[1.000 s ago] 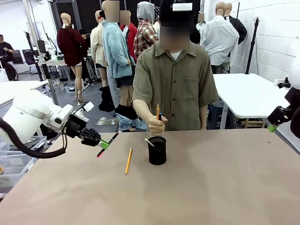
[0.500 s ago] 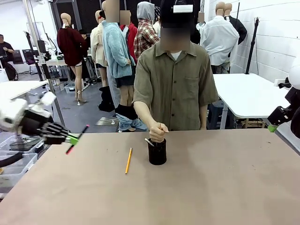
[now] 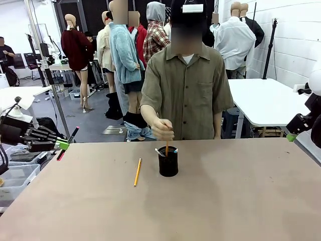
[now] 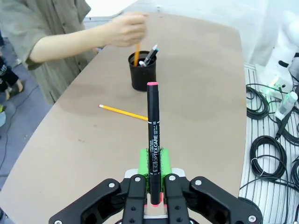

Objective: Place the pens into the pen holder.
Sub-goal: Pick up a writing instrument from the table and place it into the Pen holder.

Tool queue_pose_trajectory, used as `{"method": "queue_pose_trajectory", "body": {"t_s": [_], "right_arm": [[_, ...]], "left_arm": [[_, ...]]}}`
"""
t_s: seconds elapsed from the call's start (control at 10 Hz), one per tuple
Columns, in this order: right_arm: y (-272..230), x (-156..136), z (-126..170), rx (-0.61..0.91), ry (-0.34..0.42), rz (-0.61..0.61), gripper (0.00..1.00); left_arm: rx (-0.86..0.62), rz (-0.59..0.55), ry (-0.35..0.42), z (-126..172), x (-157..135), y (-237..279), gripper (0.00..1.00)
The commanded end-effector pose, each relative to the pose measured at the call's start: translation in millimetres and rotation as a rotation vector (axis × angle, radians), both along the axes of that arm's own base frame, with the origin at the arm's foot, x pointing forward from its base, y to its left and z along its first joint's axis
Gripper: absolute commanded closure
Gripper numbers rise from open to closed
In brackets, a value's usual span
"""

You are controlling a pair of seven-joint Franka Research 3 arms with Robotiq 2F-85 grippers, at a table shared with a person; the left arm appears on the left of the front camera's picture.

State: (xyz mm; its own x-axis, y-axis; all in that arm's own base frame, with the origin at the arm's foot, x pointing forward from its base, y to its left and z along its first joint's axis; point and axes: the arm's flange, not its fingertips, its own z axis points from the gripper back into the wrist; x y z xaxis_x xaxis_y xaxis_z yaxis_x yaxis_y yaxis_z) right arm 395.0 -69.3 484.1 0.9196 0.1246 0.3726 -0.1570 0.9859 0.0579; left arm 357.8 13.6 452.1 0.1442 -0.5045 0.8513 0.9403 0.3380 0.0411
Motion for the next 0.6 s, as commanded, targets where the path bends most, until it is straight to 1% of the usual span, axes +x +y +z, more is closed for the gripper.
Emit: {"method": "queue_pose_trajectory", "body": {"t_s": [0.0,0.2,0.3,0.5], "right_arm": [[2.3,-0.2,-4.0,-0.023,-0.009,-0.008,0.02],[2.3,-0.2,-4.0,-0.023,-0.009,-0.008,0.02],[2.3,-0.2,-4.0,-0.023,-0.009,-0.008,0.02],[2.3,-0.2,-4.0,-0.023,-0.009,-0.008,0.02]], "left_arm": [[-0.099,-0.057,-0.064,-11.9,5.3,-16.0,1.00],[-0.153,-0.139,-0.102,-9.6,41.3,-46.8,1.00],[-0.172,-0.163,-0.119,-8.8,63.6,-71.1,1.00],[-0.201,-0.254,-0.112,-12.1,100.8,-117.1,1.00]]}}
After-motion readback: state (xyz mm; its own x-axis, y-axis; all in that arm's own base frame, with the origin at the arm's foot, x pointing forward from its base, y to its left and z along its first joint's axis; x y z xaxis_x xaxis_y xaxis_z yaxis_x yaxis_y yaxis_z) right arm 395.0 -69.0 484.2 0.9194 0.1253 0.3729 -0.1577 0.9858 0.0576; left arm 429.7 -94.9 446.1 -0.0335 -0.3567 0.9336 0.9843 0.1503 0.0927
